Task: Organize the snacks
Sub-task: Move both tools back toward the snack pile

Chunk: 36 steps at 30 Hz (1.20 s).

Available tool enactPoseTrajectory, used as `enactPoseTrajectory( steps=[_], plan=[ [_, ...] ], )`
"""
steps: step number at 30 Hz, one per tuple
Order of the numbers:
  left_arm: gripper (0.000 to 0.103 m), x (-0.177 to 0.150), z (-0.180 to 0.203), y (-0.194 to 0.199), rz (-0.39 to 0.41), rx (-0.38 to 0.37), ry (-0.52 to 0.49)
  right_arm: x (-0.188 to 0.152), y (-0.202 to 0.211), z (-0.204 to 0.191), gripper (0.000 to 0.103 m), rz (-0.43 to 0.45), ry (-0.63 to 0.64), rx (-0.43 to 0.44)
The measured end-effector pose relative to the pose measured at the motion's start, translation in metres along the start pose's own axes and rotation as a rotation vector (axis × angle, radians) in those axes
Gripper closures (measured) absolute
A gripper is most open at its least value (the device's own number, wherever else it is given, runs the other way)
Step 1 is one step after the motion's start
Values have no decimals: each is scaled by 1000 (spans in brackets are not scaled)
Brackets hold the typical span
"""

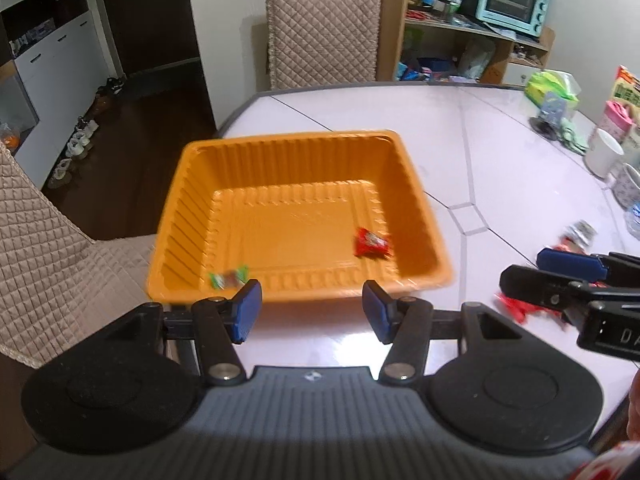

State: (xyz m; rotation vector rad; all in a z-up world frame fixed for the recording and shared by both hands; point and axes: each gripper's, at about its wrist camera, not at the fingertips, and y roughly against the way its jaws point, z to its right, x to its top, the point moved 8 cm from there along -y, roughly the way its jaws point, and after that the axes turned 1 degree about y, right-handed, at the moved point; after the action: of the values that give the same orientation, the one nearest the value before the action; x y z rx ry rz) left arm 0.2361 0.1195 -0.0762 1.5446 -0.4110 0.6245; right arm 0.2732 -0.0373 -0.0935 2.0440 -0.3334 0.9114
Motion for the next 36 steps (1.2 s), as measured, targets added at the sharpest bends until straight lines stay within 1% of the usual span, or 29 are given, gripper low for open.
enactPoseTrajectory(
  steps=[7,14,19,26,31,36],
  plan=[
    [50,-29,45,16,-24,-56,-40,-29,55,36,35,10,-37,-61],
    [50,-51,90,14,-59,-119,-90,-58,94,75,34,0,-100,-135],
    [50,-60,119,9,-76,-161,-134,-70,112,99,34,-4,-146,-182],
    [50,-64,157,1,-67,-216,-195,-82,126,129,34,-8,-187,-232],
    [50,-62,178,-6,-54,-237,-229,-84,133,147,34,-4,-207,-257],
    [49,-57,189,-14,-42,-245,-250,-86,137,164,34,-2,-226,-280]
  ],
)
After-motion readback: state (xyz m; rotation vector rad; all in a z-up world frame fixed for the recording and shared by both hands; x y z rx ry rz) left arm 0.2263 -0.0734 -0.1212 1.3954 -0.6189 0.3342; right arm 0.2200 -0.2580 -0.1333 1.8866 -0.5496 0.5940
